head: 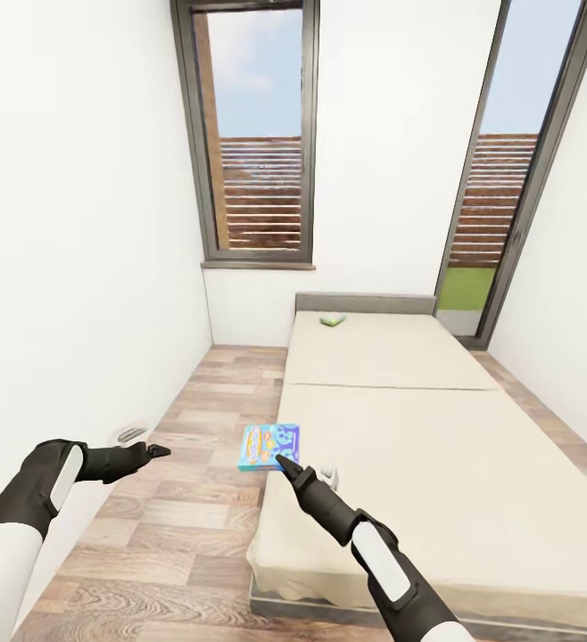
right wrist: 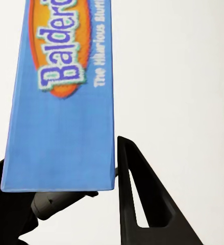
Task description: Put all the toys in the child's room - the three board games (two on the bed and one on the table), the two jigsaw puzzles on the table, and the tennis ball on the table - inside the toy box on the table in the child's room.
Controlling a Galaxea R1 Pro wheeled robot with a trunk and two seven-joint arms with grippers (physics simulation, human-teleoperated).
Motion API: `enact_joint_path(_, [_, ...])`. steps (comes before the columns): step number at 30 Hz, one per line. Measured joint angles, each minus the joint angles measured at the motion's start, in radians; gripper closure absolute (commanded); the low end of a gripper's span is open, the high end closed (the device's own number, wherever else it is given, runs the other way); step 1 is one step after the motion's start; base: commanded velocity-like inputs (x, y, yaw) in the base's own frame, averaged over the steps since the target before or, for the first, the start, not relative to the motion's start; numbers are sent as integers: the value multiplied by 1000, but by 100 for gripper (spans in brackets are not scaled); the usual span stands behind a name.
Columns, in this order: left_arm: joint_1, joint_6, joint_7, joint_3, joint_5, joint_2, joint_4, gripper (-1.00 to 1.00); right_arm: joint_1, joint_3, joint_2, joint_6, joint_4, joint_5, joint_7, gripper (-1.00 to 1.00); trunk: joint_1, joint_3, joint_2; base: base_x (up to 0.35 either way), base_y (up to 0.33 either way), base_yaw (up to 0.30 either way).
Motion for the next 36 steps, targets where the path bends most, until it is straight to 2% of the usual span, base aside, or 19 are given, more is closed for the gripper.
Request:
enact_joint_path(17, [0, -1, 3, -1, -1, 0, 1, -100, 0, -4, 2, -6, 1, 1, -3, 100, -65, 53, 119, 0, 0, 30])
enact_joint_path(26, [0, -2, 5, -2, -2, 0, 1, -100, 0, -11, 3, -7, 3, 1, -4, 100, -100, 82, 182, 0, 0, 168])
enact_joint_path(36, [0, -1, 6, -2, -2, 0, 1, -100, 0, -11, 4, -24, 5, 2, -9, 100, -138, 113, 252, 0, 0, 265])
